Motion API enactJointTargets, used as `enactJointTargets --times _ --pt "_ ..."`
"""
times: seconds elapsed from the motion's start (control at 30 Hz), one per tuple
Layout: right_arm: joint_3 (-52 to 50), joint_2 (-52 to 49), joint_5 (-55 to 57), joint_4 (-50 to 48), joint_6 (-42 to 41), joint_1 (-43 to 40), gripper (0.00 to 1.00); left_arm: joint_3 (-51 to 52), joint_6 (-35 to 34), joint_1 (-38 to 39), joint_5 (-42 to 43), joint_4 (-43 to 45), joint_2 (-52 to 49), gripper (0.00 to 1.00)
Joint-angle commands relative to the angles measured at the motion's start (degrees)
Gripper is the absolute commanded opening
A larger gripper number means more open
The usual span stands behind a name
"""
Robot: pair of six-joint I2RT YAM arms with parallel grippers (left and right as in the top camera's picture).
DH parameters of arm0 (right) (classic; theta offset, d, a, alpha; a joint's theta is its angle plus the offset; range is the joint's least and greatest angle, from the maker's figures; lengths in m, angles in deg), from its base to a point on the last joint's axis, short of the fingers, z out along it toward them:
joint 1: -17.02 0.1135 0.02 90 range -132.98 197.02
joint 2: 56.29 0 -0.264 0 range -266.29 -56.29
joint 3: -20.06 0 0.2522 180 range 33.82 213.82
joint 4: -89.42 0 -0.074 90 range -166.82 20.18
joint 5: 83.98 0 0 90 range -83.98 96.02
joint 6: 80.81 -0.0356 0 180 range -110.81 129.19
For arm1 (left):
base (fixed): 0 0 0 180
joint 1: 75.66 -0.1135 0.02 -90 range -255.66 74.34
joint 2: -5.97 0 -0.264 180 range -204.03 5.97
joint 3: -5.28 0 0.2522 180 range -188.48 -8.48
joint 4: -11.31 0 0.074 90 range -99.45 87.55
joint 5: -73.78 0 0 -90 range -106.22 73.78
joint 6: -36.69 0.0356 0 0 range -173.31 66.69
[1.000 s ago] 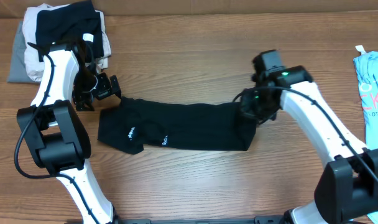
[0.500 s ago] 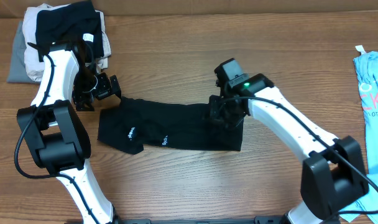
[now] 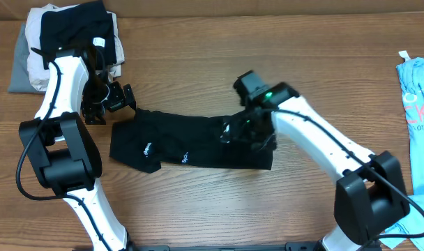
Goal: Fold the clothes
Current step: 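Fold the strip's right end toward the center with the right gripper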
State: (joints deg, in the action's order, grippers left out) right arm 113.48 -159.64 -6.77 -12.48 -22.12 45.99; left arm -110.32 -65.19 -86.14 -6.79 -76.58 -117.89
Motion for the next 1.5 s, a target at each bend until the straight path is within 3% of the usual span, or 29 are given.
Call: enactJointTargets --times 0.0,0.13,0.27,0.33,0.53,0.63,0.73,0.83,0.9,0.93,1.03,1.1,1.2,1.27,1.3,1.47 --pt "3.8 2.6 5.5 1.3 1.2 -4.1 1.00 -1.2 0.1 0.4 0.7 0.0 -0.5 1.00" --pt "1.9 1.6 5.4 -1.2 2.0 -7.0 0.96 -1.2 0.1 0.4 0.7 0.0 -0.5 1.00" --pt "-1.6 -0.3 0.4 -7.1 2.6 -7.3 0.68 -1.2 0.1 0.4 0.7 0.0 -0.5 1.00" --pt "-3.1 -0.9 -2.8 -10.2 3.3 -6.8 0.68 -1.2 0.1 0.4 0.7 0.0 -0.5 1.00" --pt "-4.1 -3.2 -5.4 -13.2 3.6 -5.2 0.80 -1.2 0.1 0.4 0.7 0.0 -0.5 1.00" --pt "-4.2 -4.3 -6.2 -14.9 3.2 -4.9 0.80 -1.2 0.1 0.4 0.7 0.1 -0.5 1.00" --pt "-4.2 -5.2 -9.7 -18.6 3.2 -4.9 0.67 -1.2 0.1 0.4 0.7 0.1 -0.5 1.00" --pt "-4.2 -6.3 -10.9 -21.9 0.9 -4.9 0.61 -1.2 0.1 0.4 0.7 0.0 -0.5 1.00" --pt "-4.2 -7.3 -11.0 -24.5 -0.5 -4.9 0.36 -1.2 0.1 0.4 0.7 0.0 -0.5 1.00" --pt "-4.2 -7.4 -11.0 -25.2 -0.5 -4.9 0.29 -1.2 0.1 0.4 0.7 0.0 -0.5 1.00" --pt "-3.9 -7.4 -12.5 -28.3 -0.5 -4.9 0.15 -1.2 0.1 0.4 0.7 0.0 -0.5 1.00" --pt "-3.5 -7.4 -14.6 -30.5 -0.5 -4.9 0.11 -1.2 0.1 0.4 0.7 0.1 -0.5 1.00" --pt "-3.1 -7.4 -17.2 -33.2 -0.5 -4.9 0.17 -1.2 0.1 0.4 0.7 0.0 -0.5 1.00" --pt "-2.9 -7.3 -19.3 -34.1 -0.4 -4.9 0.40 -1.2 0.1 0.4 0.7 0.0 -0.5 1.00" --pt "-2.4 -7.2 -19.8 -33.7 -0.2 -5.0 0.59 -1.2 0.1 0.4 0.7 -0.2 -0.5 1.00" --pt "1.2 -4.6 -19.9 -27.5 1.9 -7.1 0.92 -1.2 0.1 0.4 0.7 -0.4 -0.5 1.00"
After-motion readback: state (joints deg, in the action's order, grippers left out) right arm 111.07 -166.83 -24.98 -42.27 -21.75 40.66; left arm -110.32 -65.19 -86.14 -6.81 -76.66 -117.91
